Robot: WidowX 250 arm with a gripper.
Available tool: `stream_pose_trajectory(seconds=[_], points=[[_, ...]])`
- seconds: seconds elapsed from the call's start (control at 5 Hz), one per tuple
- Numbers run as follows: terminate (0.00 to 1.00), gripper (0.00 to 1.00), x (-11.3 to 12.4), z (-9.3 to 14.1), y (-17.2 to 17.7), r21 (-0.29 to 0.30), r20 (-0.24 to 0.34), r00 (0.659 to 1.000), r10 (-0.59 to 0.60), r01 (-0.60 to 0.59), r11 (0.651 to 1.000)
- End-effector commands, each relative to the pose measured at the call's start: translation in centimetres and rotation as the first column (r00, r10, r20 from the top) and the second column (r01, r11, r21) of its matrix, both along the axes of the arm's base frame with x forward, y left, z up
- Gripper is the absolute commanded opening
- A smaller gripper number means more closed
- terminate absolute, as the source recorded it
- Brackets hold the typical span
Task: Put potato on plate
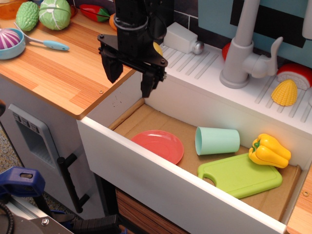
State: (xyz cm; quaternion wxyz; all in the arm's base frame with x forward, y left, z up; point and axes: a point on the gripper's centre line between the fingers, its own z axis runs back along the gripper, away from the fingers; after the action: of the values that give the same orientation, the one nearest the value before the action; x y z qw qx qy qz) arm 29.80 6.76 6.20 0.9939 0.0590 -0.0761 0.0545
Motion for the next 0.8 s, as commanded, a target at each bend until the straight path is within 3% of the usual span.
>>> stream_pose_trajectory(seconds=[0.0, 0.6], points=[[0.0, 1.0, 3.0, 1.0, 2.4, -0.006, 0.049, 0.998, 0.033, -0.033, 0.999], [0.0, 1.0, 6.9, 0.9, 4.6, 0.01, 0.056, 0.998, -0.015, 0.014, 1.0]])
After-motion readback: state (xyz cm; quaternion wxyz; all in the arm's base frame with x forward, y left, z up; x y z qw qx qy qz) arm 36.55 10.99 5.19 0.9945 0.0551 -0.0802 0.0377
